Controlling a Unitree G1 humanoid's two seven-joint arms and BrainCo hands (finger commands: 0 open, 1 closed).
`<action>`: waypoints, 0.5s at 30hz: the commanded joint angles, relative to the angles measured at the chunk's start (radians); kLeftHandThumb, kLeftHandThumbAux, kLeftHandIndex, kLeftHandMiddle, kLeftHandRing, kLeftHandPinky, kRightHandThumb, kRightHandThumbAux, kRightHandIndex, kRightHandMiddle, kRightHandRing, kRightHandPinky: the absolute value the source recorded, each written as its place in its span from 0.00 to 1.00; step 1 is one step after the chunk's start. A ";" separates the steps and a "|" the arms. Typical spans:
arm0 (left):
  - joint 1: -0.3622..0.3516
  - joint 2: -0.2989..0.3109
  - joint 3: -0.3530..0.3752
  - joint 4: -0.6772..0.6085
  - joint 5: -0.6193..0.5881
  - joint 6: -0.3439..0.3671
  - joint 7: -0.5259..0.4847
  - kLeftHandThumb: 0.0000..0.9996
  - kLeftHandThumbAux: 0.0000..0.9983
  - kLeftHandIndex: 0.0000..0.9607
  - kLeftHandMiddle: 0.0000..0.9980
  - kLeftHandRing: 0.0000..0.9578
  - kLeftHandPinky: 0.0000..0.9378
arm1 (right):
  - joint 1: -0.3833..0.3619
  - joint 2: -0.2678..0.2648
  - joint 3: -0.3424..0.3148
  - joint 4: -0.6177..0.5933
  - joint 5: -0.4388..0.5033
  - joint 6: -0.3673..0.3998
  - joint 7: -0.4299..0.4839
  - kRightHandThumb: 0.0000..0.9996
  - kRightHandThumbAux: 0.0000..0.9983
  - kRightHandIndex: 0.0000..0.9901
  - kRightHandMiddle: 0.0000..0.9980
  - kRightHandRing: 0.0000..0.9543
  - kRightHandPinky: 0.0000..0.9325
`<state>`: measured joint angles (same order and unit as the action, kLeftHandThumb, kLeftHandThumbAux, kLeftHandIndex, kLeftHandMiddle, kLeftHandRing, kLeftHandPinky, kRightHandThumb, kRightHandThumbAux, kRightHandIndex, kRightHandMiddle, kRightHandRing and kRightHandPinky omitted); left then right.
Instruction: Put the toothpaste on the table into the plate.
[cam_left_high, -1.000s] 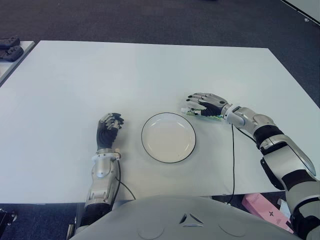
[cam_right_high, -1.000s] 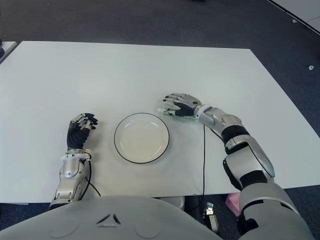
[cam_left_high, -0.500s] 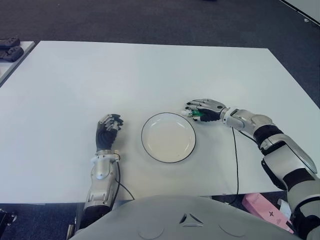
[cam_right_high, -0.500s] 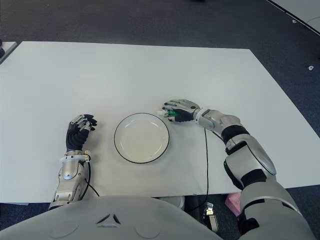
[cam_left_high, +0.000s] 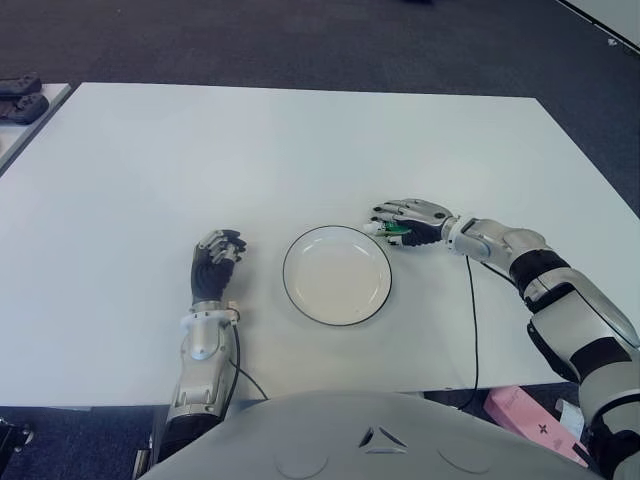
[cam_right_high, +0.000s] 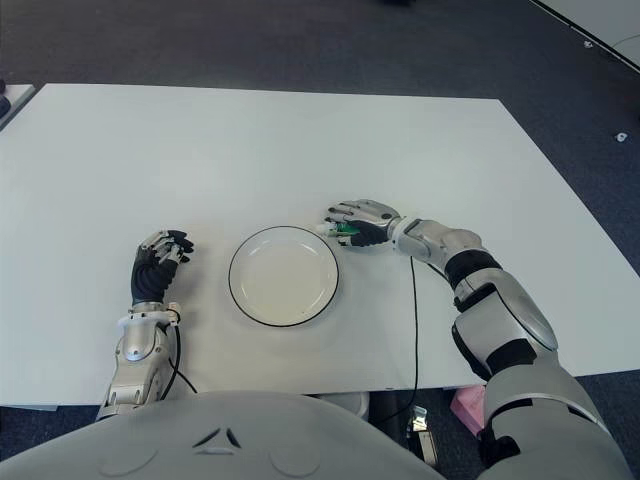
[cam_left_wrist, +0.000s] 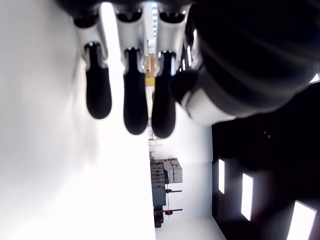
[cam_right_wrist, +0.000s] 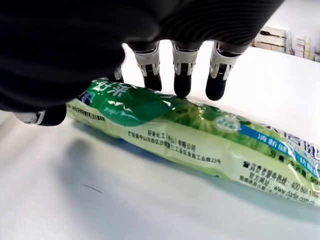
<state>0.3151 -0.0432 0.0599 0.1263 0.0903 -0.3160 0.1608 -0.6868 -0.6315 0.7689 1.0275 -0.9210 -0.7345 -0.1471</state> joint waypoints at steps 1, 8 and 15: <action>0.019 -0.001 -0.003 0.008 0.007 0.021 0.006 0.71 0.72 0.45 0.52 0.54 0.55 | 0.089 -0.011 0.078 -0.015 -0.081 -0.008 0.034 0.57 0.09 0.00 0.00 0.00 0.00; 0.027 -0.001 -0.002 0.000 -0.004 0.020 -0.002 0.71 0.72 0.45 0.52 0.55 0.56 | 0.128 0.008 0.107 -0.005 -0.089 0.060 -0.009 0.57 0.08 0.00 0.00 0.00 0.00; 0.037 -0.003 -0.003 -0.008 -0.004 0.025 -0.001 0.71 0.72 0.45 0.52 0.55 0.55 | 0.158 0.040 0.085 0.040 -0.054 0.130 -0.103 0.57 0.13 0.00 0.00 0.00 0.00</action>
<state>0.3363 -0.0427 0.0601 0.1149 0.0873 -0.3171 0.1614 -0.6295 -0.6193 0.8111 1.0100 -0.9266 -0.6380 -0.2750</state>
